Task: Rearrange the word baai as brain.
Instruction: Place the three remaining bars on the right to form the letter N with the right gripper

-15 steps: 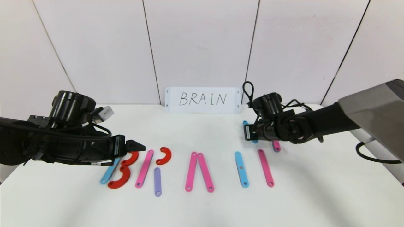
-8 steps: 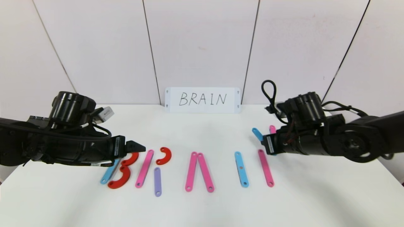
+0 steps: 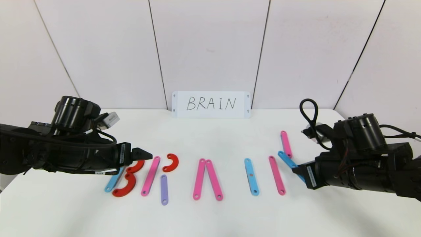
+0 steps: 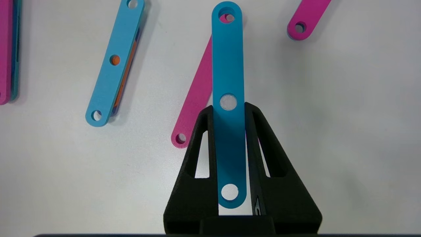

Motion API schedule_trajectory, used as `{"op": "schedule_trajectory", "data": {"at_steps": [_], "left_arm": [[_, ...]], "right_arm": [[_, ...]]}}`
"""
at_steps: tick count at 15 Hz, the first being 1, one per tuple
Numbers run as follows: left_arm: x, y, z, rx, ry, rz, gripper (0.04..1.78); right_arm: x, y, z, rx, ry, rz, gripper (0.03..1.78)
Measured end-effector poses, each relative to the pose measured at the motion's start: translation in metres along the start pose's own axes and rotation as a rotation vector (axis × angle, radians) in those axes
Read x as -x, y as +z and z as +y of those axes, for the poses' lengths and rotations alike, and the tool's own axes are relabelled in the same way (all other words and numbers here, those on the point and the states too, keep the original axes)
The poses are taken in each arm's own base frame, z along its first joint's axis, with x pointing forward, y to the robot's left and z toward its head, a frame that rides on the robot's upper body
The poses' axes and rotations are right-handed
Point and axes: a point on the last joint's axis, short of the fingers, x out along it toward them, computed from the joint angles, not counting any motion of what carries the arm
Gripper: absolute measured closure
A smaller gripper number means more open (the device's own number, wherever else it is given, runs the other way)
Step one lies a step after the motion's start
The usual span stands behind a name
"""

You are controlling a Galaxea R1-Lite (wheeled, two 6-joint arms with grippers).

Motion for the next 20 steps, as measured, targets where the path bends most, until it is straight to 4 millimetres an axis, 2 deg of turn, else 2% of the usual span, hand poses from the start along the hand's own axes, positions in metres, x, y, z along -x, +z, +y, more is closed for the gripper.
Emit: {"op": "schedule_trajectory", "data": {"at_steps": [7,13,20], "left_arm": [[0.0,0.0,0.0,0.0,0.002,-0.001,0.08],[0.0,0.0,0.0,-0.001,0.002,-0.001,0.08],[0.0,0.0,0.0,0.0,0.001,-0.001,0.08]], "right_arm": [[-0.01,-0.019,-0.015,0.055,0.047,0.005,1.52],[-0.029,-0.024,-0.024,0.042,0.042,0.0,1.52],[-0.038,-0.029,-0.028,0.046,0.039,0.025,1.52]]}}
